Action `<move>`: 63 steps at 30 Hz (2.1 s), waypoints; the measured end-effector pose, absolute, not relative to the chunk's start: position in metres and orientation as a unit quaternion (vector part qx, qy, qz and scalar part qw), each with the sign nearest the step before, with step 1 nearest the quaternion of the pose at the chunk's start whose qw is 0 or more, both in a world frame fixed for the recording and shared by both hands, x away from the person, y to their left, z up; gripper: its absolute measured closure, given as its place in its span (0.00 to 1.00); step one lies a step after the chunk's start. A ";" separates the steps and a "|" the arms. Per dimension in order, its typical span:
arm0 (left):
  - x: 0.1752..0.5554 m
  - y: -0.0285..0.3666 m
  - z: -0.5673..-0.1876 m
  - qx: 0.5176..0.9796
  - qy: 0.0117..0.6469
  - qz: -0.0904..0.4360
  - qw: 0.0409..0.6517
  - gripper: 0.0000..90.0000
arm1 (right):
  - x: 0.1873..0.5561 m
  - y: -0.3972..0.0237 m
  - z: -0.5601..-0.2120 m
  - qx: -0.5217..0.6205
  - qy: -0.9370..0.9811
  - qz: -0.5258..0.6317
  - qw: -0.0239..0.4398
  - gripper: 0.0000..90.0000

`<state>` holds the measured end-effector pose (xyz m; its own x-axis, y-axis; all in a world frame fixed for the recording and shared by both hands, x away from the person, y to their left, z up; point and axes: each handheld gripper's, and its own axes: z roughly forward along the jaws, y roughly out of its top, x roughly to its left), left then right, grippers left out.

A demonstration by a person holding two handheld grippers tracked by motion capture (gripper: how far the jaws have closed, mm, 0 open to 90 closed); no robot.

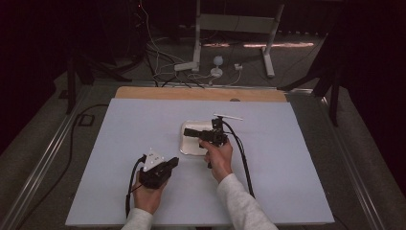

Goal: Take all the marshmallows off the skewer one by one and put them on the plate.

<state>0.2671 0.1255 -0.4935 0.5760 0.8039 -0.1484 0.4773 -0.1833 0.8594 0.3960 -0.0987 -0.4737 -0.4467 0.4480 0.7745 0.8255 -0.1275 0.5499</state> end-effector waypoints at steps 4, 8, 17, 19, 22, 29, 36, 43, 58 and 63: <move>0.266 0.128 -0.494 0.754 0.425 0.172 0.470 1.00 | 0.395 -0.096 -0.474 -0.498 -0.641 -0.561 0.163 0.94; 0.264 0.128 -0.493 0.756 0.426 0.176 0.466 1.00 | 0.396 -0.095 -0.474 -0.501 -0.641 -0.558 0.165 0.93; 0.255 0.134 -0.493 0.757 0.428 0.176 0.462 1.00 | 0.395 -0.090 -0.477 -0.492 -0.640 -0.562 0.179 0.93; 0.255 0.135 -0.493 0.756 0.430 0.172 0.462 1.00 | 0.396 -0.089 -0.478 -0.493 -0.640 -0.562 0.179 0.93; 0.252 0.135 -0.493 0.757 0.429 0.170 0.463 1.00 | 0.395 -0.090 -0.478 -0.495 -0.642 -0.557 0.178 0.92; 0.242 0.140 -0.497 0.772 0.423 0.170 0.443 1.00 | 0.396 -0.098 -0.477 -0.516 -0.621 -0.570 0.151 0.94; 0.248 0.136 -0.493 0.764 0.422 0.186 0.450 1.00 | 0.400 -0.118 -0.472 -0.501 -0.656 -0.546 0.145 0.93; 0.258 0.135 -0.495 0.761 0.428 0.190 0.449 1.00 | 0.391 -0.111 -0.479 -0.480 -0.695 -0.516 0.145 0.89; 0.264 0.125 -0.500 0.784 0.402 0.178 0.438 1.00 | 0.393 -0.125 -0.485 -0.492 -0.666 -0.527 0.192 0.55; 0.266 0.114 -0.502 0.803 0.381 0.174 0.424 1.00 | 0.396 -0.127 -0.490 -0.504 -0.647 -0.533 0.208 0.47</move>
